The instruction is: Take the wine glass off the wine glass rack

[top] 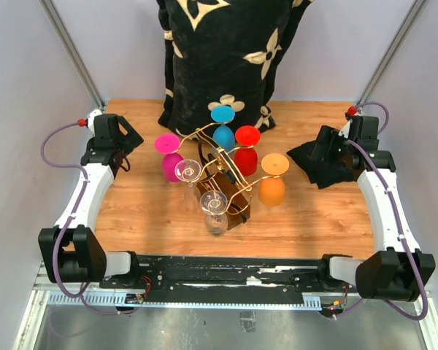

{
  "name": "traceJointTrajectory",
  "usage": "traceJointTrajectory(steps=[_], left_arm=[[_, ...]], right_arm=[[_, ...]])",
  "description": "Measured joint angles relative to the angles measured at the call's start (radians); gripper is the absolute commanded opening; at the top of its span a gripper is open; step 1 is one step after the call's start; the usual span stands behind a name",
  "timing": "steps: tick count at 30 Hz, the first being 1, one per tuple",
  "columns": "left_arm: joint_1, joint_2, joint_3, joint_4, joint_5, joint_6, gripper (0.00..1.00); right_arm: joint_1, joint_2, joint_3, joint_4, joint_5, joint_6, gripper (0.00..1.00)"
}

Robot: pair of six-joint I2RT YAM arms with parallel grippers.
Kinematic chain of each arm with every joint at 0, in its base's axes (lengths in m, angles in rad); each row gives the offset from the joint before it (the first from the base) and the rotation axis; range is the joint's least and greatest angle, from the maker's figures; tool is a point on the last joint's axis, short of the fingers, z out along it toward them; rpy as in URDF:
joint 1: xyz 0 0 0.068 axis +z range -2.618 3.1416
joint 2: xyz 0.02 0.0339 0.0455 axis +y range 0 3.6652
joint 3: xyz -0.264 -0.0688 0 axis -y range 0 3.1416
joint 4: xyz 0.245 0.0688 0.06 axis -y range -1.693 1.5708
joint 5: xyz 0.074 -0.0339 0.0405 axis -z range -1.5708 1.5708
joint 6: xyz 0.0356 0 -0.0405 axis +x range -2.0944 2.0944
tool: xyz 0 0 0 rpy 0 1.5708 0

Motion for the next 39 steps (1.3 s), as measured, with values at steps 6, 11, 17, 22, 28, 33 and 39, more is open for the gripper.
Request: traceJointTrajectory(steps=[6, 11, 17, 22, 28, 33, 39], left_arm=[[0.0, -0.044, 0.003, -0.064, 0.082, -0.002, 0.95], [0.0, -0.121, -0.039, -0.065, 0.208, -0.016, 0.95], [0.0, -0.21, -0.133, -0.083, 0.286, -0.018, 0.96], [0.0, -0.277, -0.145, -0.105, 0.287, -0.003, 0.96], [0.0, -0.307, -0.15, -0.112, 0.289, 0.015, 0.96], [0.0, -0.348, -0.173, -0.118, 0.299, 0.016, 0.96], [0.0, -0.385, -0.173, -0.132, 0.298, 0.028, 0.96]], right_arm=[[0.0, 0.001, 0.013, -0.006, 0.0, -0.003, 1.0], [0.0, -0.004, 0.017, -0.006, -0.006, 0.007, 0.99], [0.002, -0.095, -0.046, 0.04, -0.022, 0.023, 0.99], [0.021, -0.003, -0.007, -0.001, 0.01, 0.024, 0.98], [0.014, 0.294, 0.039, -0.008, 0.07, 0.024, 0.98], [-0.019, 0.604, 0.29, -0.035, 0.087, 0.031, 0.98], [-0.026, 0.778, 0.497, -0.045, 0.145, 0.018, 0.98]])
